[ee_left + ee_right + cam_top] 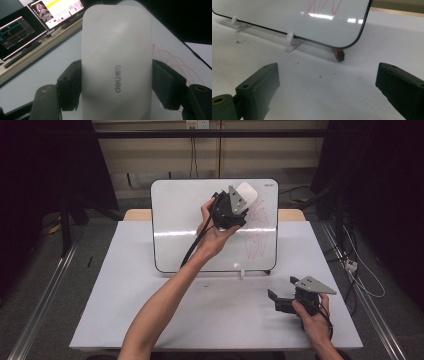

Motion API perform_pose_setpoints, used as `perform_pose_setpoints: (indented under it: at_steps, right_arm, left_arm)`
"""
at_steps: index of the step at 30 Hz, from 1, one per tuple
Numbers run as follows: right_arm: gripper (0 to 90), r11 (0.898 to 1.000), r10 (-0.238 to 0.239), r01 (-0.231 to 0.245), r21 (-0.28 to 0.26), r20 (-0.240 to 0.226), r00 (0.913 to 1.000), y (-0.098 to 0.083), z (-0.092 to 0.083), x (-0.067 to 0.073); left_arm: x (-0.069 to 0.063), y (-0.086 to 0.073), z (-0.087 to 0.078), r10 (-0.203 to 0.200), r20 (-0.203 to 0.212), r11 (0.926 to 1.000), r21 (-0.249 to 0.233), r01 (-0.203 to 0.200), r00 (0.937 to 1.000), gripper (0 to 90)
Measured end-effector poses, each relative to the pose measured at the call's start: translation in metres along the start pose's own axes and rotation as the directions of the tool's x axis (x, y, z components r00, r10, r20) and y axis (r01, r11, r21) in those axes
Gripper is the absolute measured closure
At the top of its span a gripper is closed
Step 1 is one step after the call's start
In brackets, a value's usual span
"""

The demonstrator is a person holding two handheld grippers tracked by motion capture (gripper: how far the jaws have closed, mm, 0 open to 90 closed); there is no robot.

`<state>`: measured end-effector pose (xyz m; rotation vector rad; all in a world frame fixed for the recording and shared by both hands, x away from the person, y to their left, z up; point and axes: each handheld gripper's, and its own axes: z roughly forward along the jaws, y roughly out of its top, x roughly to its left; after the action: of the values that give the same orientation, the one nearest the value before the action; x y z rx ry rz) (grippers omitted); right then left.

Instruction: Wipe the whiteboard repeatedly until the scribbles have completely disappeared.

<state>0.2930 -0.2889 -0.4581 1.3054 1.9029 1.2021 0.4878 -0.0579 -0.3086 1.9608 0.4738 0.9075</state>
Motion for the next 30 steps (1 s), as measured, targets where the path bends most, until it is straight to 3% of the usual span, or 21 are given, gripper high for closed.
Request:
perform_pose_setpoints:
  at_steps: [5, 10, 13, 17, 23, 30]
  right_arm:
    - [5.0, 1.0, 0.0, 0.0, 0.0, 0.0, 1.0, 0.0, 0.0, 0.0]
    - [5.0, 1.0, 0.001, -0.001, 0.0, -0.002, 1.0, 0.0, 0.0, 0.0]
    - [5.0, 1.0, 0.001, -0.001, 0.0, -0.002, 1.0, 0.0, 0.0, 0.0]
    - [5.0, 1.0, 0.0, 0.0, -0.001, -0.002, 1.0, 0.0, -0.001, 0.0]
    - [5.0, 1.0, -0.004, 0.004, 0.002, -0.006, 1.0, 0.0, -0.001, 0.001]
    - [5.0, 1.0, -0.004, 0.005, 0.001, -0.005, 1.0, -0.001, 0.0, 0.0]
  left_arm:
    - [-0.004, 0.008, 0.01, 0.017, -0.009, 0.9997, 0.018, -0.017, 0.9998, 31.1]
    - [-0.011, 0.01, 0.018, 0.057, -0.024, 0.9977, 0.038, -0.056, 0.9981, 31.1]
    - [-0.016, 0.009, 0.022, 0.06, -0.038, 0.9971, 0.049, -0.058, 0.9975, 31.1]
    - [-0.021, 0.009, 0.026, 0.113, -0.057, 0.992, 0.062, -0.11, 0.9919, 31.1]
    - [-0.026, 0.006, 0.031, 0.129, -0.079, 0.9896, 0.073, -0.124, 0.9884, 31.0]
    - [-0.026, 0.005, 0.031, 0.135, -0.077, 0.989, 0.073, -0.129, 0.9879, 31.1]
